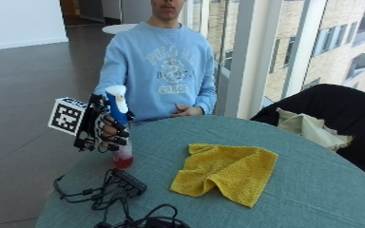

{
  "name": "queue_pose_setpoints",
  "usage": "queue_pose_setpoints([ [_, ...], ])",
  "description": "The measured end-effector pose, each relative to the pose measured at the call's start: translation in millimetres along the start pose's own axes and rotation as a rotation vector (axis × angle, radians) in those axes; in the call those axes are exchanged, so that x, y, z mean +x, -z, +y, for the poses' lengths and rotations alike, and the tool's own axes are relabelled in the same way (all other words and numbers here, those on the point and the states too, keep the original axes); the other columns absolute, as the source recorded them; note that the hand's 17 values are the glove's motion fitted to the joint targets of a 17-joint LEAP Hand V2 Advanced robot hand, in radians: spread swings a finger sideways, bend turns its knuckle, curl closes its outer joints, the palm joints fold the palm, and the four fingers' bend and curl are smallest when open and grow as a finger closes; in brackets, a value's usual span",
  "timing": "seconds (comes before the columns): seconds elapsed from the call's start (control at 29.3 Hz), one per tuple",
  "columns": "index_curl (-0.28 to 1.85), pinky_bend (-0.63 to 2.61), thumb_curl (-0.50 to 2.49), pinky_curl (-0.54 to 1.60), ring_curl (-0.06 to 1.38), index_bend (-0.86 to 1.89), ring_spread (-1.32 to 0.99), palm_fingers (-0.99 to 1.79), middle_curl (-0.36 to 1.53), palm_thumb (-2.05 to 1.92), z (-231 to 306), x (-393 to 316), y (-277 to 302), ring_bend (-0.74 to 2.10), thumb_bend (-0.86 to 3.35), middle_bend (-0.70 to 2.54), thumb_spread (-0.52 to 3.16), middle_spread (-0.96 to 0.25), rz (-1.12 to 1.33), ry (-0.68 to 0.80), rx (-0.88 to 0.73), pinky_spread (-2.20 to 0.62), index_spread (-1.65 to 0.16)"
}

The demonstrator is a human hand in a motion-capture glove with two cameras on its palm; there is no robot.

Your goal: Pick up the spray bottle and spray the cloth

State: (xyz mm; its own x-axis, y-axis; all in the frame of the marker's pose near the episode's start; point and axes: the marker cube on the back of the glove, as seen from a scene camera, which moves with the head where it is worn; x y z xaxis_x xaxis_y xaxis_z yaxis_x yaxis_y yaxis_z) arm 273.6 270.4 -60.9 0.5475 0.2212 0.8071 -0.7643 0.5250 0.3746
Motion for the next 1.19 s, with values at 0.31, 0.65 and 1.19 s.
queue_pose_setpoints([
  [0.31,0.29,0.26,0.51,0.37,0.40,0.13,-0.10,1.16,0.46,0.91,-27.4,-43.3,-15.3,0.49,-0.03,0.33,0.78,-0.10,0.111,-0.003,-0.287,0.03,-0.24],
  [0.65,0.31,0.29,0.55,0.38,0.40,0.13,-0.09,1.17,0.47,0.88,-62.4,-88.3,-65.2,0.51,-0.03,0.36,0.76,-0.09,0.326,-0.047,-0.582,0.01,-0.23],
  [1.19,0.33,0.31,0.58,0.38,0.40,0.13,-0.08,1.17,0.48,0.86,-62.4,-91.9,-118.0,0.53,-0.03,0.38,0.79,-0.08,0.552,-0.090,-0.808,0.00,-0.21],
])
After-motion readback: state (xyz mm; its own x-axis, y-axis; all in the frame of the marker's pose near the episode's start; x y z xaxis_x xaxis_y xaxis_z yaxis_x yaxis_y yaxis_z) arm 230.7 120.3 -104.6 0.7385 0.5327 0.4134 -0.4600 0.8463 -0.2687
